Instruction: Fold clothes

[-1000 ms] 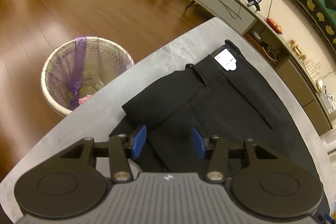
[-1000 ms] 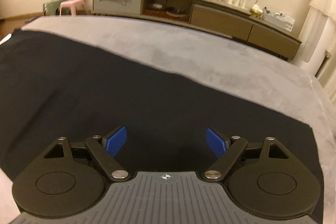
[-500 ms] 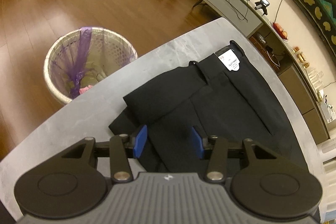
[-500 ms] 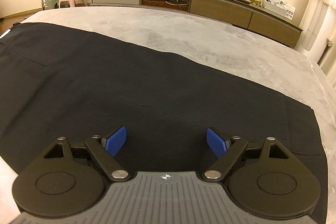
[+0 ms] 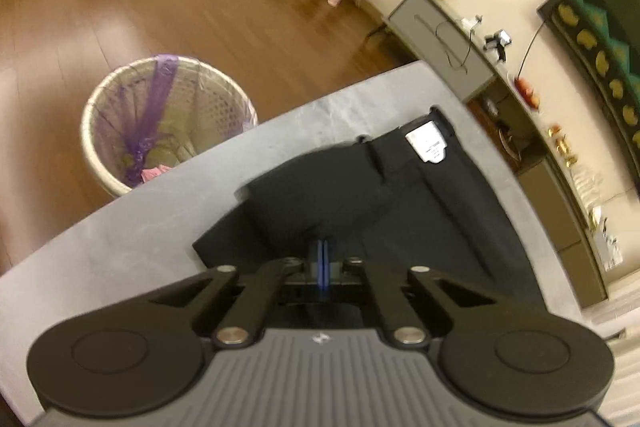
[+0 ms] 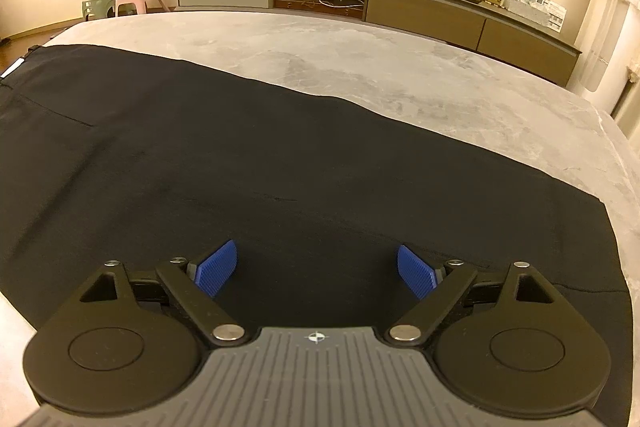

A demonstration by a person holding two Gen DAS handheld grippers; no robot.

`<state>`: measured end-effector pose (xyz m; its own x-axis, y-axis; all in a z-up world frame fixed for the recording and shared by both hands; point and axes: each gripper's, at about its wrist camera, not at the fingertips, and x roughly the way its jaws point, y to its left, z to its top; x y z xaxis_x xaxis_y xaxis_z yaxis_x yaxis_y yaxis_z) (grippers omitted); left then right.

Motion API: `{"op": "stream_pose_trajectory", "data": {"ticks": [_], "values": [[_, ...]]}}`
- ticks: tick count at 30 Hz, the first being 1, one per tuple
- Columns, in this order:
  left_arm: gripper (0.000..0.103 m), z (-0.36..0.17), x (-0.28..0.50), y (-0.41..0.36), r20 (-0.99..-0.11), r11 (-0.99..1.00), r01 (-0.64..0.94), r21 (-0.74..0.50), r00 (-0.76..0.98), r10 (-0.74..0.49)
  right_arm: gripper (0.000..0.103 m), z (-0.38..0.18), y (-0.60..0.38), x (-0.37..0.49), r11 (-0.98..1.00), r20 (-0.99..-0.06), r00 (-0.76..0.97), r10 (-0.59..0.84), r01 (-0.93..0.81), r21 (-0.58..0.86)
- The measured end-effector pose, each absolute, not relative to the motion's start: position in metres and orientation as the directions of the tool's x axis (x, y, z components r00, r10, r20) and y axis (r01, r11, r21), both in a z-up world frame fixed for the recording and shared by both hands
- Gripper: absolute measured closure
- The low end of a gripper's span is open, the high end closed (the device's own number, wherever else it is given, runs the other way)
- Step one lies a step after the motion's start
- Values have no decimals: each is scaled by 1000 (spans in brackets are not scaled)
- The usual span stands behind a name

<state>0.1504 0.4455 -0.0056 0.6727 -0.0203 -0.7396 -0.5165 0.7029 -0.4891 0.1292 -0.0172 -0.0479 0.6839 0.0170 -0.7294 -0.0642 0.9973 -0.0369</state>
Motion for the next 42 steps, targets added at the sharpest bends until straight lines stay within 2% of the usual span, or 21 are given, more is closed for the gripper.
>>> {"op": "stream_pose_trajectory", "data": {"ticks": [4,7,13,15,16,17,18,19,21,23,25,27,31,33,34,35,38,42], "values": [[103,-9,115,443,-762,664,-571,-484,648,2,9,-49,-24,129,998,-739,674,11,-57,-38],[102,-26,120,447,-798,664,-599,-448,602,5,8,-49,-27,132,997,-747,664,8,-58,-41],[98,-23,123,445,-800,682,-617,-392,595,79,6,-46,-33,134,995,-754,655,-44,-39,-92],[86,-18,112,440,-787,679,-644,-353,597,158,6,-45,-39,135,993,-754,651,-85,-9,-120],[74,-15,101,437,-774,666,-674,-321,592,226,6,-44,-42,135,991,-754,648,-109,7,-136],[69,-14,89,433,-751,648,-701,-297,590,295,6,-44,-43,135,987,-753,644,-134,22,-156],[70,-12,83,429,-723,641,-707,-299,606,331,9,-41,-40,134,982,-746,645,-165,38,-184],[70,-8,80,425,-694,643,-699,-311,630,349,20,-37,-35,134,975,-735,648,-197,54,-214],[71,0,75,417,-630,648,-683,-336,675,384,23,-17,-10,129,983,-698,700,-148,29,-180],[71,18,85,401,-555,731,-594,-336,752,356,23,8,37,134,992,-669,743,26,-103,-74],[70,32,105,384,-521,824,-481,-300,806,281,22,26,96,148,962,-651,733,197,-271,-14],[70,27,126,381,-562,850,-419,-320,806,185,21,41,166,175,905,-641,696,323,-426,-7],[76,-12,140,400,-682,802,-462,-379,725,96,16,57,303,241,749,-639,608,471,-659,-75],[77,-29,133,412,-705,773,-469,-426,708,41,13,56,361,278,662,-649,548,528,-744,-89],[86,-33,127,418,-702,765,-467,-444,711,27,9,51,391,299,615,-662,505,553,-784,-84],[91,-36,121,422,-697,758,-463,-459,717,16,8,46,415,322,583,-683,458,569,-810,-59],[99,-45,109,436,-678,724,-454,-520,735,-25,7,26,468,388,538,-736,354,577,-843,16],[99,-48,111,442,-663,718,-436,-542,748,-46,7,-12,499,447,512,-803,270,531,-857,51]]}}
